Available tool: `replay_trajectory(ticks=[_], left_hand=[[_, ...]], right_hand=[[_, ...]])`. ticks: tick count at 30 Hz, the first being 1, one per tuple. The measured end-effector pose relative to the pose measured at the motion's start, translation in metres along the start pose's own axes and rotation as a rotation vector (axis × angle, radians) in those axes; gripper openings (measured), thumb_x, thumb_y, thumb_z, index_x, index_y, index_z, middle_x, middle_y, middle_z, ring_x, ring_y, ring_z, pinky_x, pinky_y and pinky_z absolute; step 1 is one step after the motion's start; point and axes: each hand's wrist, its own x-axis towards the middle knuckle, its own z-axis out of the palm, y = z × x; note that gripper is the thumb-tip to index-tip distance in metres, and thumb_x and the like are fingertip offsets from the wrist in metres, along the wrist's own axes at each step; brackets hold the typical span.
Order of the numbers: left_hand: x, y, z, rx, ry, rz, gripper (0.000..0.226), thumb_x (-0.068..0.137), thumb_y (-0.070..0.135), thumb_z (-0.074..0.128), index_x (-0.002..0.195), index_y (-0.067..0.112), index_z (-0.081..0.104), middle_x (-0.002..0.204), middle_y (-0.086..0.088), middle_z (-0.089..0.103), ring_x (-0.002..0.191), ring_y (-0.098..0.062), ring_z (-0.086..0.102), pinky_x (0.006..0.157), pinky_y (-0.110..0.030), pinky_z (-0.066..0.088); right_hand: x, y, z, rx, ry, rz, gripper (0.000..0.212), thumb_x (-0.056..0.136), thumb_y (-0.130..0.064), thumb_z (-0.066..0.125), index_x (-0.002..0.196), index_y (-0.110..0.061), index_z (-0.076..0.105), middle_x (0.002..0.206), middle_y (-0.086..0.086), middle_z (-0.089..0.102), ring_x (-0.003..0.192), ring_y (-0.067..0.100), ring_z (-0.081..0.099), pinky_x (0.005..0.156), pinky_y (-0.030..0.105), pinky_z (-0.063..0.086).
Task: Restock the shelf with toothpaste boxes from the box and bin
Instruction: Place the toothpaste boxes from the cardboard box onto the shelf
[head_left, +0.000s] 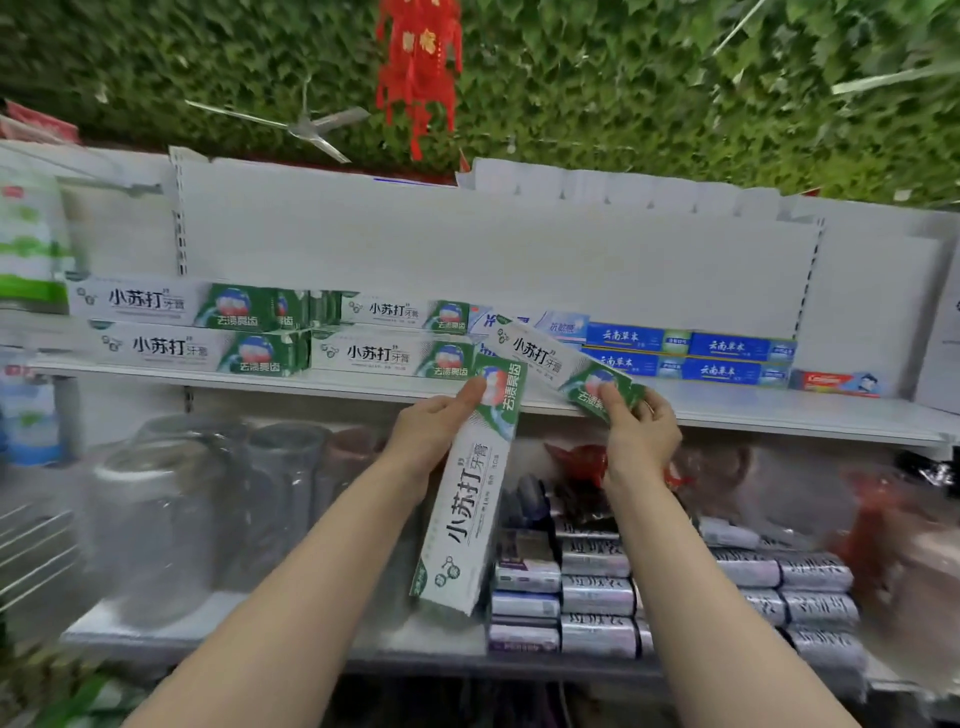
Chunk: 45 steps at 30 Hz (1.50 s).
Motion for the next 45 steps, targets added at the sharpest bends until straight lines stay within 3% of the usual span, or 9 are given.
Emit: replay_trajectory(ticks=[2, 10, 15, 23, 28, 34, 38, 41, 45], left_hand=[[-0.001, 0.003, -0.002, 0.025, -0.014, -0.002, 0.051, 0.084, 0.056, 0.069, 0.099, 0.007, 0.073, 0.088, -0.008, 0.078, 0.069, -0.015, 0.072, 0.06, -0.022, 0.053], [0.001, 0.015, -0.021, 0.17, -0.108, 0.029, 0.064, 0.076, 0.066, 0.068, 0.095, 0.005, 0.07, 0.081, -0.011, 0.075, 0.063, -0.021, 0.067, 0.064, -0.028, 0.05], [0.0, 0.031, -0.031, 0.266, -0.216, 0.072, 0.067, 0.067, 0.066, 0.074, 0.097, 0.007, 0.076, 0.08, -0.014, 0.075, 0.065, -0.023, 0.065, 0.068, -0.031, 0.049], [0.005, 0.055, -0.065, 0.531, -0.245, 0.189, 0.053, 0.056, 0.069, 0.078, 0.09, 0.028, 0.081, 0.102, 0.006, 0.076, 0.1, -0.015, 0.066, 0.094, -0.034, 0.049], [0.01, 0.067, -0.082, 0.744, -0.02, 0.416, 0.064, 0.069, 0.064, 0.079, 0.123, 0.033, 0.067, 0.11, 0.007, 0.066, 0.114, -0.014, 0.056, 0.085, -0.03, 0.041], [0.028, 0.052, -0.116, 0.849, 0.616, 0.946, 0.052, 0.09, 0.047, 0.066, 0.128, 0.013, 0.058, 0.128, -0.009, 0.056, 0.125, -0.028, 0.043, 0.105, -0.038, 0.035], [0.04, 0.023, -0.125, 0.904, 0.619, 0.832, 0.043, 0.093, 0.039, 0.064, 0.123, 0.008, 0.059, 0.123, -0.013, 0.055, 0.116, -0.031, 0.047, 0.096, -0.039, 0.038], [0.045, 0.001, -0.128, 0.983, 0.561, 0.713, 0.044, 0.095, 0.043, 0.058, 0.122, 0.009, 0.061, 0.121, -0.013, 0.055, 0.112, -0.03, 0.048, 0.089, -0.037, 0.039], [0.053, -0.018, -0.13, 1.054, 0.443, 0.567, 0.053, 0.099, 0.053, 0.039, 0.133, 0.017, 0.059, 0.133, -0.01, 0.051, 0.123, -0.027, 0.044, 0.1, -0.041, 0.039]], right_hand=[[0.002, -0.005, 0.004, -0.11, 0.024, -0.043, 0.057, 0.079, -0.015, 0.085, 0.128, -0.013, 0.058, 0.116, -0.001, 0.066, 0.09, -0.003, 0.064, 0.076, 0.006, 0.047], [-0.017, -0.026, 0.009, -0.599, 0.109, -0.349, 0.065, 0.088, -0.042, 0.073, 0.144, -0.019, 0.05, 0.14, 0.008, 0.053, 0.132, 0.027, 0.044, 0.108, 0.039, 0.038], [-0.063, -0.046, 0.029, -0.408, -0.551, -0.044, 0.042, 0.08, -0.053, 0.077, 0.113, -0.029, 0.072, 0.112, -0.004, 0.074, 0.103, 0.011, 0.069, 0.093, 0.036, 0.053], [-0.081, -0.053, 0.044, -0.449, -0.816, 0.086, 0.037, 0.081, -0.019, 0.079, 0.114, -0.025, 0.063, 0.096, 0.001, 0.079, 0.09, 0.008, 0.073, 0.075, 0.019, 0.052], [-0.082, -0.056, 0.062, -0.201, -0.736, 0.174, 0.037, 0.078, -0.005, 0.075, 0.114, -0.003, 0.069, 0.101, 0.017, 0.076, 0.088, 0.026, 0.074, 0.073, 0.029, 0.059], [-0.069, -0.04, 0.075, -0.041, -0.563, 0.188, 0.008, 0.089, -0.008, 0.067, 0.094, -0.012, 0.071, 0.081, -0.002, 0.077, 0.072, 0.008, 0.071, 0.067, 0.02, 0.057], [-0.062, -0.019, 0.096, -0.049, -0.502, 0.164, 0.019, 0.087, -0.011, 0.072, 0.105, -0.012, 0.071, 0.089, -0.002, 0.078, 0.082, 0.009, 0.071, 0.073, 0.022, 0.056], [-0.058, 0.001, 0.113, -0.169, -0.487, 0.084, 0.07, 0.073, -0.029, 0.086, 0.136, -0.009, 0.06, 0.126, 0.007, 0.069, 0.114, 0.018, 0.066, 0.095, 0.033, 0.053], [-0.054, 0.023, 0.12, -0.696, -0.399, -0.207, 0.063, 0.094, -0.038, 0.069, 0.149, -0.017, 0.047, 0.149, 0.0, 0.051, 0.135, 0.019, 0.048, 0.112, 0.038, 0.038]])
